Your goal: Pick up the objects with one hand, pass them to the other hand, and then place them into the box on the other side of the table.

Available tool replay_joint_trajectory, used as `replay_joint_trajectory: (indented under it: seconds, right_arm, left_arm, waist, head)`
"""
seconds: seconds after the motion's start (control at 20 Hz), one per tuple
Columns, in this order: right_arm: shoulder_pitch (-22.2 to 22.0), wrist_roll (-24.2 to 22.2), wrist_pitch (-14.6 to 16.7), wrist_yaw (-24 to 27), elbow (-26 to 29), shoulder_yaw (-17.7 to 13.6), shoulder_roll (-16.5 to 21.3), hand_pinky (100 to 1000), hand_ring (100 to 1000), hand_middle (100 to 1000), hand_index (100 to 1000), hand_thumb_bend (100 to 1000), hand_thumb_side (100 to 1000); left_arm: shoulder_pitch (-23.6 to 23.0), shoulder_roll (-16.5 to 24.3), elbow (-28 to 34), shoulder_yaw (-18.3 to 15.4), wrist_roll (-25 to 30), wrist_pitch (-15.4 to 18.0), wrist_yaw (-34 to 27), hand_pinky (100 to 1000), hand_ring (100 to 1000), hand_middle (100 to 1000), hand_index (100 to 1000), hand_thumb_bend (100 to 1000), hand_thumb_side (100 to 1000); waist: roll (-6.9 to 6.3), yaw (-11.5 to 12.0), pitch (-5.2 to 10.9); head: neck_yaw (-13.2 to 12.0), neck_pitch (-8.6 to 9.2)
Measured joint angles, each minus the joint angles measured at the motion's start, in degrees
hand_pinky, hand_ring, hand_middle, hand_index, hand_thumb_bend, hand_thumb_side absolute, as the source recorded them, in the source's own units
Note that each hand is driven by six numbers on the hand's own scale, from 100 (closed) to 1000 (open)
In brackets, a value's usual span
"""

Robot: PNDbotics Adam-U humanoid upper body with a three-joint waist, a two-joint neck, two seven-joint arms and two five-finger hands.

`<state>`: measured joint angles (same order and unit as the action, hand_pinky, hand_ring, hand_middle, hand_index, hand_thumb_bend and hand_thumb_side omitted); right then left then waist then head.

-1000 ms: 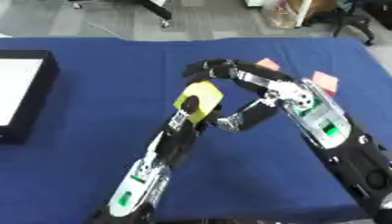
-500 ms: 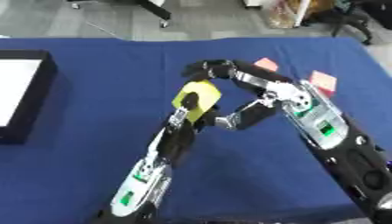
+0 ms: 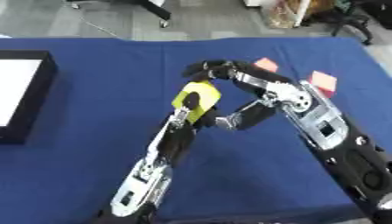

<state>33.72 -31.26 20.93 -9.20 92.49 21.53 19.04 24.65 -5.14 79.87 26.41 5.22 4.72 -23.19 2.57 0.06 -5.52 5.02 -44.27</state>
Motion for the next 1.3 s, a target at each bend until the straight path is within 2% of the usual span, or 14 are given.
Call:
replay_joint_trajectory:
  seconds: [0.05, 0.15, 0.5, 0.55, 0.8, 1.3]
  right_arm:
    - [0.0, 0.0, 0.0, 0.0, 0.0, 0.0, 0.0, 852, 1000, 907, 666, 119, 259]
    - [-0.2, 0.0, 0.0, 0.0, 0.3, -0.2, 0.1, 856, 1000, 915, 720, 148, 297]
    - [-0.5, -0.9, -0.6, 1.0, 3.5, -1.1, 1.0, 874, 1000, 951, 871, 286, 421]
    - [-0.5, -1.1, -0.8, 1.3, 4.2, -1.2, 1.1, 876, 1000, 956, 881, 306, 447]
    - [-0.8, -2.1, -1.0, 2.7, 8.1, -1.2, 1.6, 886, 1000, 973, 913, 369, 452]
    - [-0.9, -3.6, -1.5, 5.6, 12.3, -2.8, 3.2, 892, 1000, 985, 946, 403, 458]
  left_arm:
    - [0.0, 0.0, 0.0, 0.0, -0.2, 0.0, 0.4, 899, 501, 317, 529, 100, 681]
    - [0.1, 0.0, 0.0, 0.0, -0.6, 0.1, 1.3, 899, 501, 315, 527, 100, 679]
    - [0.6, 0.0, 0.0, -0.6, -1.6, 0.8, 4.5, 900, 496, 305, 521, 100, 667]
    - [0.6, 0.0, 0.0, -0.7, -1.8, 0.9, 5.0, 900, 496, 304, 521, 100, 666]
    - [1.1, 0.2, -0.1, -2.2, -2.8, 1.0, 6.2, 900, 494, 301, 518, 100, 665]
    - [1.1, 0.7, -0.4, -3.3, -3.9, 1.3, 7.1, 899, 493, 298, 516, 100, 665]
  waist:
    - [0.00, 0.0, 0.00]
    - [0.01, 0.0, 0.00]
    - [0.01, -0.1, 0.00]
    - [0.01, -0.1, 0.00]
    - [-0.01, -0.3, 0.04]
    - [-0.10, -0.5, 0.08]
  head:
    - [0.0, 0.00]
    - [0.0, 0.00]
    - [-0.2, 0.00]
    - [-0.2, 0.00]
    - [-0.3, 0.00]
    - [-0.5, 0.00]
